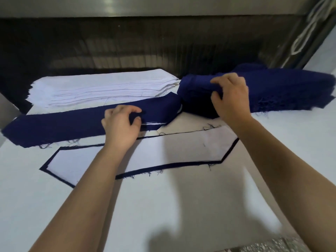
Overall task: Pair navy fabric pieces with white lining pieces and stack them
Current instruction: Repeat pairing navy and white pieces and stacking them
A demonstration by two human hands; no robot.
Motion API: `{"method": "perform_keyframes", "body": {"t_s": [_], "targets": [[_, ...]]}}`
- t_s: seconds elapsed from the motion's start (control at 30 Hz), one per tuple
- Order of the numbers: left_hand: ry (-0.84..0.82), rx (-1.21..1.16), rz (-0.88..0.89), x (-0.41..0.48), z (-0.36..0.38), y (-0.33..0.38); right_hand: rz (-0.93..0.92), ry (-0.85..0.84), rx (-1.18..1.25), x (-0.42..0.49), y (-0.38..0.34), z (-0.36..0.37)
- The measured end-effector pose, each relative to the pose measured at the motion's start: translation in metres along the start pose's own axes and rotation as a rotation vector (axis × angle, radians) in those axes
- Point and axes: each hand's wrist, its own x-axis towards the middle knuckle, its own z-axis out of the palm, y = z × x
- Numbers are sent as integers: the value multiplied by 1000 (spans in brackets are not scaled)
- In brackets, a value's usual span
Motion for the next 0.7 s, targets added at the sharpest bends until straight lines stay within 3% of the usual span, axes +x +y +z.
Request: {"method": "perform_keyframes", "body": {"t_s": [0.1,0.23,0.33,0.47,0.7], "targets": [[-22,-52,-5,9,23,28,59,-208,-154,17,4,4],[-48,-62,-12,21,46,61,100,-145,-34,24,6,6],[-42,-131,7,26,56,83,95,-192,-43,28,7,5],[-51,-142,131,24,69,102,105,-245,-31,35,9,4],[-157,-63,268,19,84,96,154,-148,104,36,18,5]]}}
